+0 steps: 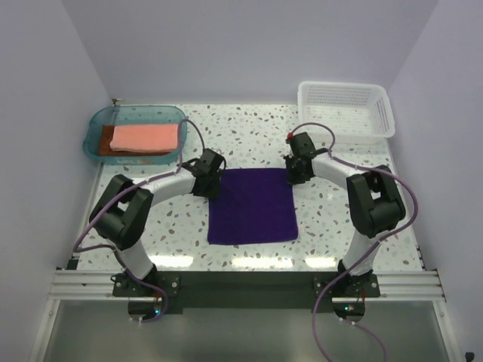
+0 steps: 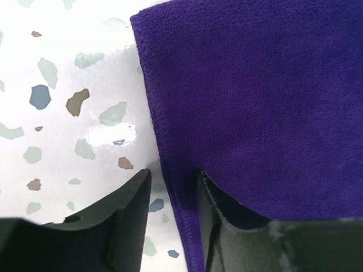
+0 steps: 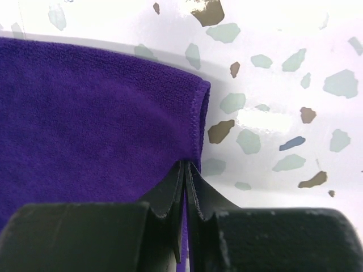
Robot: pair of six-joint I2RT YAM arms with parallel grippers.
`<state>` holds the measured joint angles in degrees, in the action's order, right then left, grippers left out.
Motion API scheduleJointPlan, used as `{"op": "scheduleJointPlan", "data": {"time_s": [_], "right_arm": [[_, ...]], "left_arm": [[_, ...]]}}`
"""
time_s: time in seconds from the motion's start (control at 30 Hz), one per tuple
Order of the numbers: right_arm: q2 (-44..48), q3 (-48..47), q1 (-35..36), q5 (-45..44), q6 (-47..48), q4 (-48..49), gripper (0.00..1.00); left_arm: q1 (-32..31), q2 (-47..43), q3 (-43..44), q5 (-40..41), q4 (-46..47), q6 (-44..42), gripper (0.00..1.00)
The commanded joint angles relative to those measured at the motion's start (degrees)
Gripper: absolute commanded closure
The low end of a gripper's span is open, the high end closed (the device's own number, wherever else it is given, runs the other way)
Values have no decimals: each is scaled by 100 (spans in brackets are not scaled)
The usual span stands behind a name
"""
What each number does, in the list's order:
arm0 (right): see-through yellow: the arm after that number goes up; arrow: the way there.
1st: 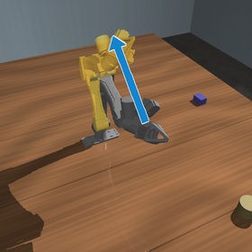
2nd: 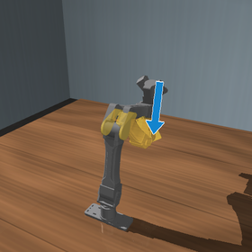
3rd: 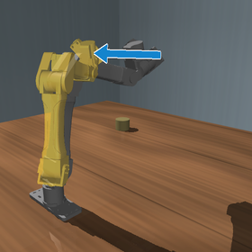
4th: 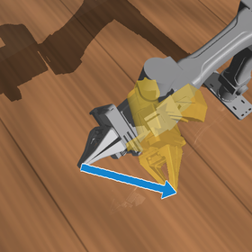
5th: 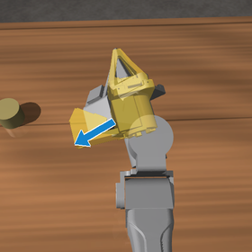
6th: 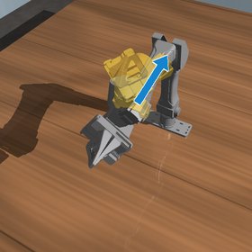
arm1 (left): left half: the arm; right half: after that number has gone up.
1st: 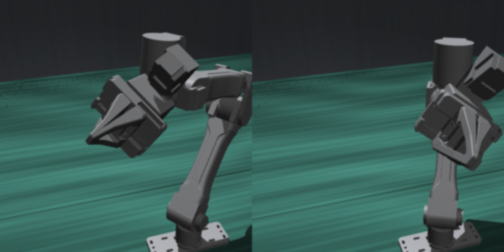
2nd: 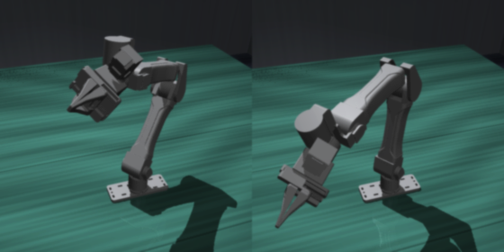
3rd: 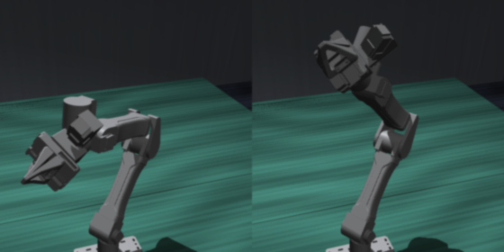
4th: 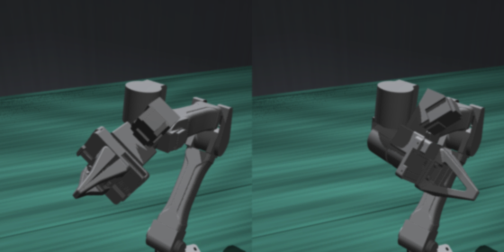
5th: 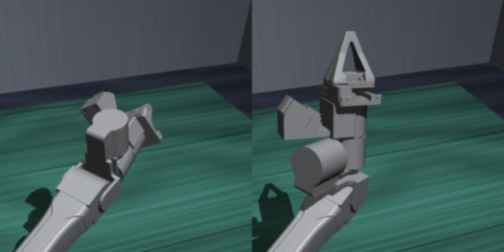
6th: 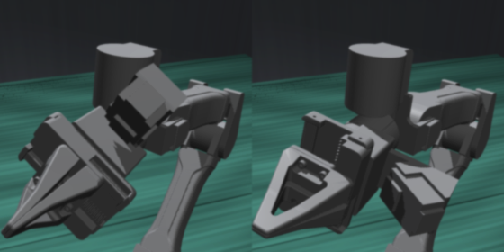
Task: Fold and stack the towels
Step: Fold the towel
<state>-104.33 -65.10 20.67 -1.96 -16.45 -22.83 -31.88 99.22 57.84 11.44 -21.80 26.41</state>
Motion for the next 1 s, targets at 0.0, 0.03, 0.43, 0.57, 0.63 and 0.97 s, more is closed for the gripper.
{"op": "scheduleJointPlan", "data": {"time_s": [0.0,0.03,0.43,0.57,0.63,0.97], "right_arm": [[396,-20,-54,-77,421,-151,92],[492,-203,-63,-33,562,-221,91],[-833,-2987,-520,1555,4034,-2804,46],[-1606,-4009,-520,1953,4851,-4033,47],[-1906,-4386,-520,1997,5063,-4342,48],[-2934,-5539,-502,2393,5617,-4994,52]], "left_arm": [[85,-324,94,262,-333,-118,53],[77,-455,200,262,-360,-223,49],[691,-88,1343,-823,53,-3193,20],[937,325,1799,-1828,-78,-4046,18],[1034,571,2045,-2145,-376,-4503,18],[1245,1574,3171,-2884,-1458,-5647,20]]}}
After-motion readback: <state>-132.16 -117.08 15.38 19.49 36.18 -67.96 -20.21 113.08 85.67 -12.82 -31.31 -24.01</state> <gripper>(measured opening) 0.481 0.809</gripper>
